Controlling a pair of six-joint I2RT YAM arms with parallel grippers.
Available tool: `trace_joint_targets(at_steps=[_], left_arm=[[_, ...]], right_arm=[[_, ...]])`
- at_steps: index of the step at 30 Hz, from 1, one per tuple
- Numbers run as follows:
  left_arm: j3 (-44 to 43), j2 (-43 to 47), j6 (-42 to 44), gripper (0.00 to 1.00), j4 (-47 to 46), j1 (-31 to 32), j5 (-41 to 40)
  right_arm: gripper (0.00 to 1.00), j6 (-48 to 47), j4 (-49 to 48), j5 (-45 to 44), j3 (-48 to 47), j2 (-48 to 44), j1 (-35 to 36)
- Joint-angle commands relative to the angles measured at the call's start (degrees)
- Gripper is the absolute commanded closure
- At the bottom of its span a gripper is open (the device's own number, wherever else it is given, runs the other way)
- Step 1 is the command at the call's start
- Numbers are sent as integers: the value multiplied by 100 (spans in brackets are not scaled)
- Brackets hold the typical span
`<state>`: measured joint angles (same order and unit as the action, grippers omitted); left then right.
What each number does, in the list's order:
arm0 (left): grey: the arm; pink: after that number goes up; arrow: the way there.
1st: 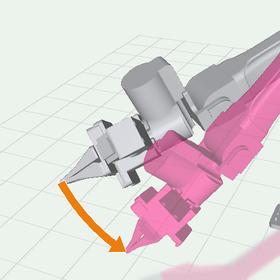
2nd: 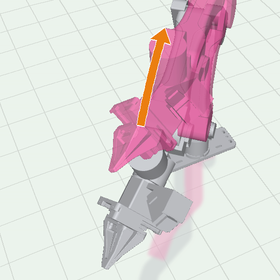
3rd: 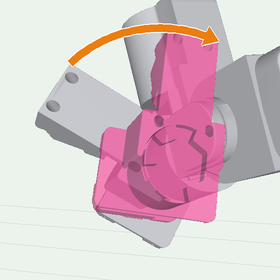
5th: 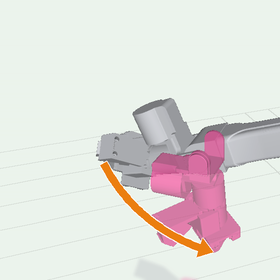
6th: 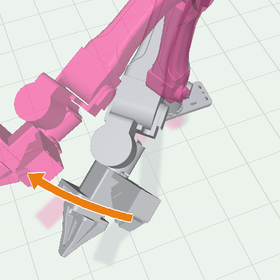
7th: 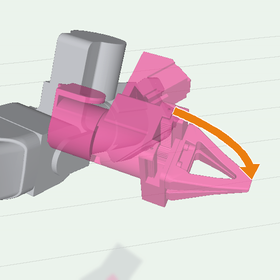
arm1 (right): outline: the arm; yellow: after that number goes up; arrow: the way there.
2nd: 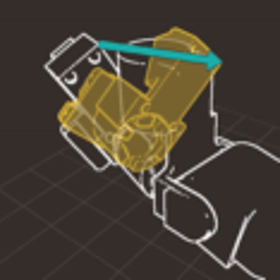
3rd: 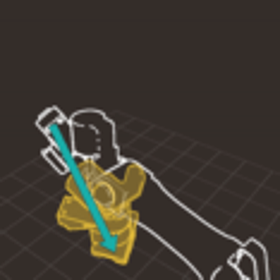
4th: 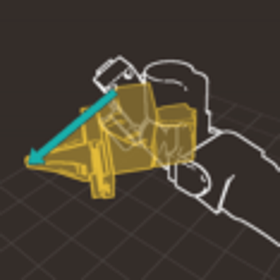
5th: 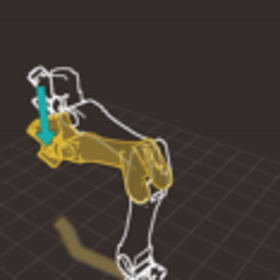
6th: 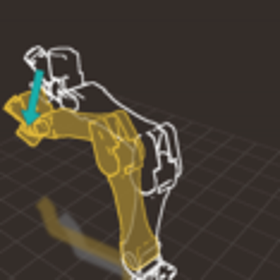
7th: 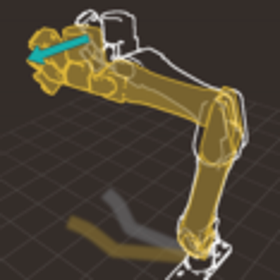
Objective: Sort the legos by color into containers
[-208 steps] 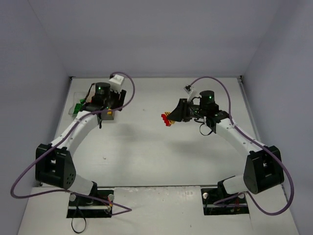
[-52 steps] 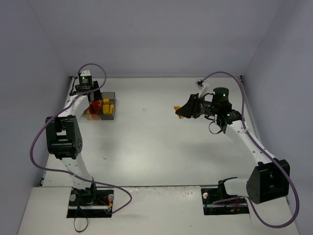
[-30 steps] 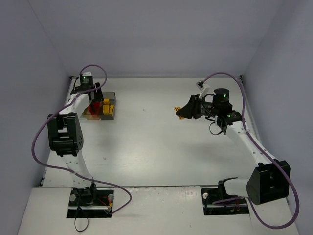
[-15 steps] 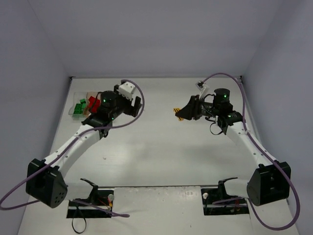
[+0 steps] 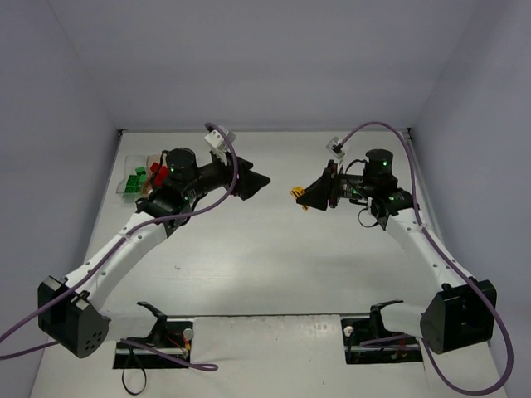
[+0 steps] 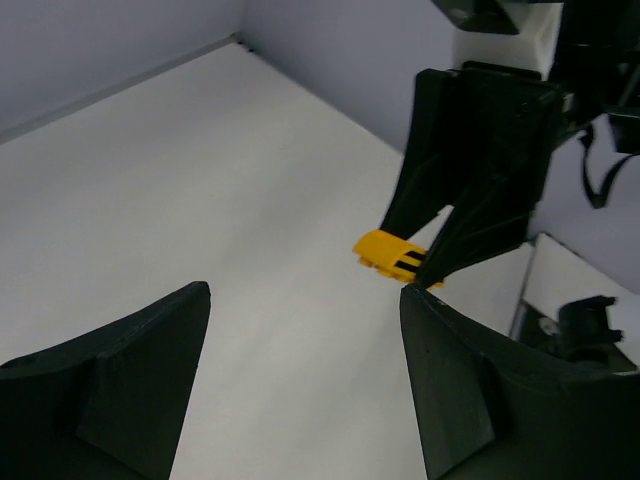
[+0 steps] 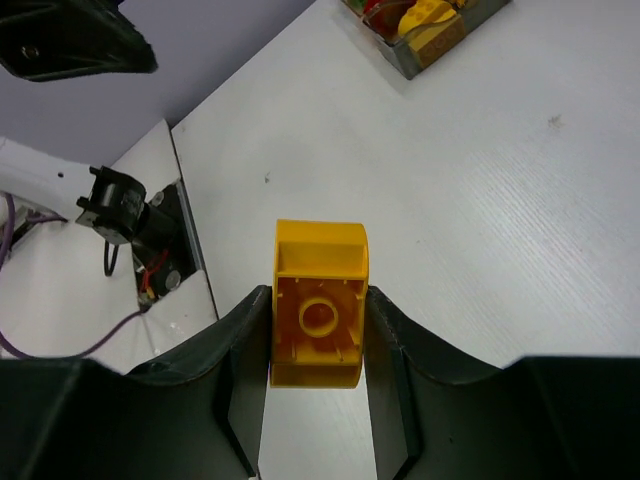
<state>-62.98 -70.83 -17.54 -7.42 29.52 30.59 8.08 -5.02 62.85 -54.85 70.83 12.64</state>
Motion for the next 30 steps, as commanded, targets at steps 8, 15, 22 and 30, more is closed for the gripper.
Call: trace_joint_targets(at_steps=[8,15,22,30], left_arm=[[-311,-484,-1103,30,-1384,1,2838],[-539,-704,-760,38,-1350,1,3479],[-601,-818,-629,46,-1359,71,3550],[-759,-915,12,46,-508,133,3621]], right_arm=[[100,-1308,-606,789,-192,-403,256],[98,-1537,-606,1063,-298,-368,484],[98,-1563,-606,949,-351,-342,792],[98,-1563,-606,904,-412,-324,810]])
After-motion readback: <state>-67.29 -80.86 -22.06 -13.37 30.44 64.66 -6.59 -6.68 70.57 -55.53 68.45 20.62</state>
